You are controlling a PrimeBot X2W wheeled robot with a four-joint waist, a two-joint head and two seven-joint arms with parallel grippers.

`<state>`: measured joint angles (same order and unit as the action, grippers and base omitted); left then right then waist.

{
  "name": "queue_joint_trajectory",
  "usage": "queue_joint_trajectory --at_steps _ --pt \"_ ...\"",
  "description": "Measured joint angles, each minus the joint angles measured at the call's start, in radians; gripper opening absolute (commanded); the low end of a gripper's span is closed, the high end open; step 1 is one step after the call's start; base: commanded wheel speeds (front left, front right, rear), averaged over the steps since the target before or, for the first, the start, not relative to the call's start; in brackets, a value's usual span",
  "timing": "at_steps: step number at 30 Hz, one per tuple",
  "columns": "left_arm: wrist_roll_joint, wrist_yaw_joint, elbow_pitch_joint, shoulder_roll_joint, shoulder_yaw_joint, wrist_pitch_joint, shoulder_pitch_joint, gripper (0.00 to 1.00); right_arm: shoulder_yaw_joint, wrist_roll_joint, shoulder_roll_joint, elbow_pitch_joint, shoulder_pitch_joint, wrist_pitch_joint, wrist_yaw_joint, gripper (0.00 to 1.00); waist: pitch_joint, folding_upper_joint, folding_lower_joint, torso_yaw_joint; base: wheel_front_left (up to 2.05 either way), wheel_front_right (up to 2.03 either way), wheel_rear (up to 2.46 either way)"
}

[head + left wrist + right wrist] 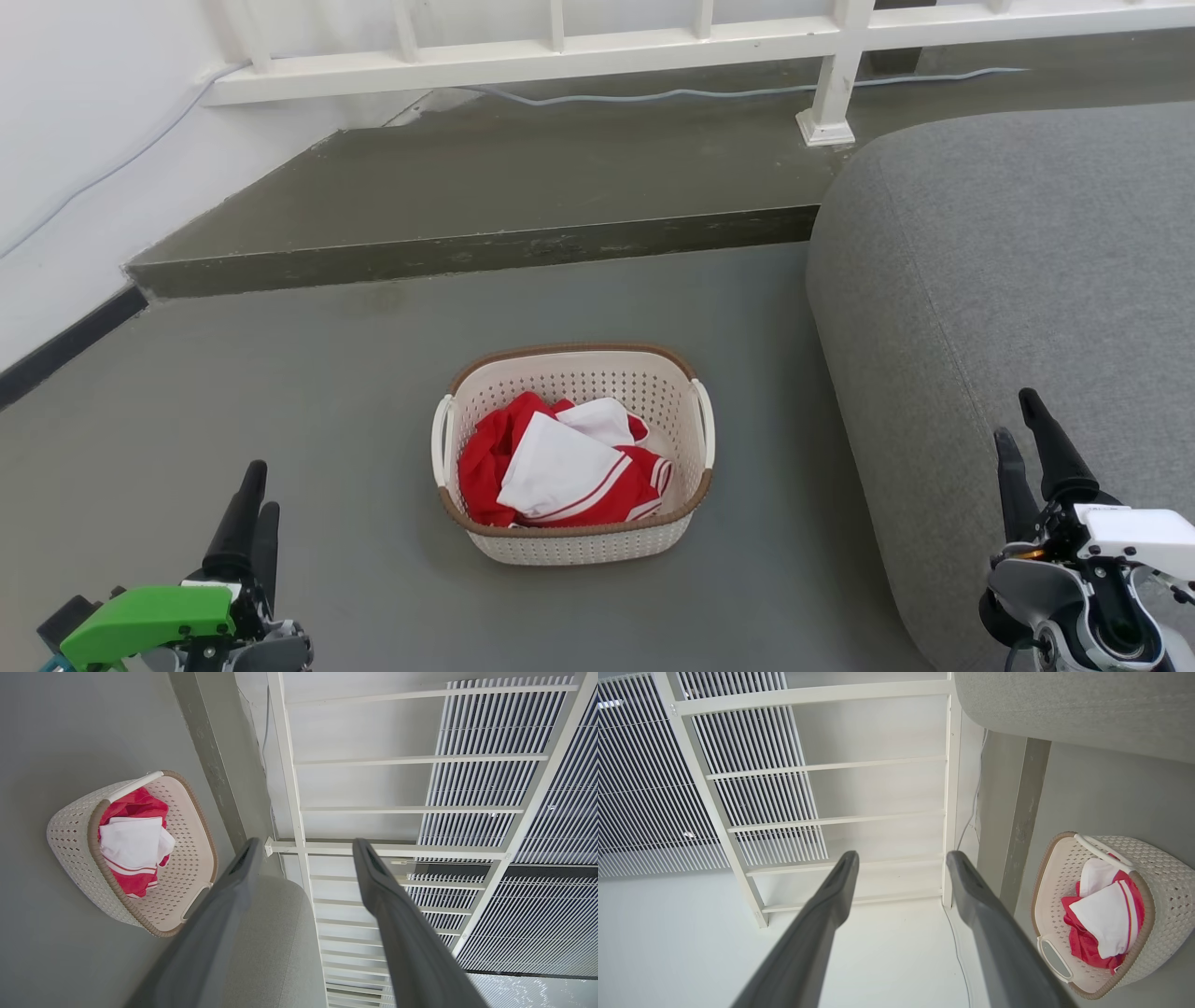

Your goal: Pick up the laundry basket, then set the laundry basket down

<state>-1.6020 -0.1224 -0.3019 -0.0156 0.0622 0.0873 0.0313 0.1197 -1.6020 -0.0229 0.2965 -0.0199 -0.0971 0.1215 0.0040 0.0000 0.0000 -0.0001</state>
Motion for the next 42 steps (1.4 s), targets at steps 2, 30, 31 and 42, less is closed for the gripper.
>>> queue_joint_trajectory --at_steps 2,30,31,42 --pt "0.000 0.000 0.005 0.000 -0.003 -0.002 0.000 1.00 -0.003 0.001 0.000 -0.005 0.000 0.001 0.000 1.00 0.000 0.0000 0.0000 0.000 0.00 0.00 0.00" --pt "0.200 0.000 0.045 -0.034 -0.085 -0.103 0.012 1.00 -0.107 0.152 -0.046 -0.091 -0.012 0.083 0.000 1.00 0.002 0.0000 0.0000 -0.001 0.00 0.00 0.00" --pt "0.208 0.000 0.045 -0.035 -0.088 -0.107 0.013 1.00 -0.113 0.162 -0.050 -0.092 -0.012 0.088 0.000 1.00 0.002 0.0000 0.0000 -0.001 0.00 0.00 0.00" --pt "0.409 0.000 0.055 -0.044 -0.097 -0.143 0.032 1.00 -0.186 0.330 -0.112 -0.098 -0.013 0.146 0.000 1.00 0.002 0.0000 0.0000 -0.003 0.00 0.00 0.00"
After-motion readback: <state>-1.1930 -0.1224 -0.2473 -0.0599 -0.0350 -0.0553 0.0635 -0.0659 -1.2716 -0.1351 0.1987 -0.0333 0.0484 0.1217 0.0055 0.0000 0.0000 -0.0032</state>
